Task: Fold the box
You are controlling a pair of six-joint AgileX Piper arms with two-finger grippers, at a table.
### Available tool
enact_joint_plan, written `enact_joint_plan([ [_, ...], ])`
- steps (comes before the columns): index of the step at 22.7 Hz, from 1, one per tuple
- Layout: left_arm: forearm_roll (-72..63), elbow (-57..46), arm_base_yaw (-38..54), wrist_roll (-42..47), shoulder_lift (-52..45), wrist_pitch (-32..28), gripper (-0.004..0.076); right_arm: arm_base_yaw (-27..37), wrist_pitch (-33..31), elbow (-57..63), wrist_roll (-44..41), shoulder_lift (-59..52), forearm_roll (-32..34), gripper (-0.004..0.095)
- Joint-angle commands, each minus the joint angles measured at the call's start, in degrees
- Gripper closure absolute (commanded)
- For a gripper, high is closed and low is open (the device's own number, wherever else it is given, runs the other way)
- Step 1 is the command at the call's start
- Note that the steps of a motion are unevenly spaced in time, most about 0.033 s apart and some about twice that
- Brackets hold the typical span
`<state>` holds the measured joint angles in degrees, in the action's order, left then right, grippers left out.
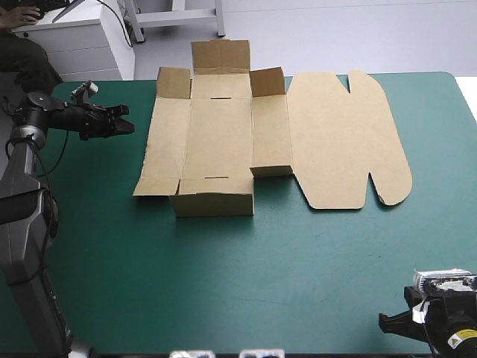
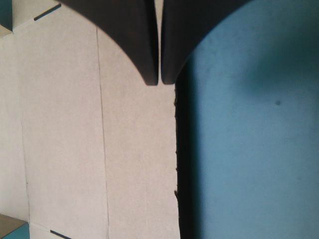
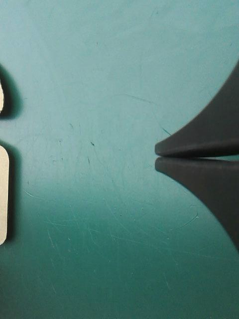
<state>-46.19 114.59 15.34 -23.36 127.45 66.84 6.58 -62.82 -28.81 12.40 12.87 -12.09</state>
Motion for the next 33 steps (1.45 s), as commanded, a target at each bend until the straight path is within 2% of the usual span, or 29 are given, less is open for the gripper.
enact_joint_plan([
  [1,-3.17,1.83,0.12,-0.33,-3.9,1.72,0.0668,-0.22,2.98,-1.3,-0.03,0.63,-0.22,0.0927],
  [2,-3.01,1.83,0.12,-0.33,-3.77,2.48,0.0619,-0.22,2.98,-1.3,-0.03,0.63,-0.22,0.0927],
  [5,-2.38,1.83,0.12,-0.33,-2.42,7.22,0.0392,-0.22,2.98,-1.3,-0.26,0.63,-0.22,0.0927],
  [8,-0.11,1.03,0.12,1.49,-2.0,7.36,0.03,-0.22,2.98,-1.3,-0.39,0.63,-0.22,0.0927],
  [21,1.55,-0.91,-1.06,3.15,-1.89,7.36,0.0299,-0.22,2.88,-1.3,-0.5,0.63,-0.22,0.0927],
  [28,1.55,-12.06,-2.9,1.25,-1.89,7.36,0.0299,-0.22,2.96,-1.3,-0.5,0.63,-0.22,0.0927],
  [33,1.12,-17.96,-6.83,-3.23,-1.89,7.36,0.0299,-0.22,2.96,-1.3,-0.5,0.63,-0.22,0.0927],
])
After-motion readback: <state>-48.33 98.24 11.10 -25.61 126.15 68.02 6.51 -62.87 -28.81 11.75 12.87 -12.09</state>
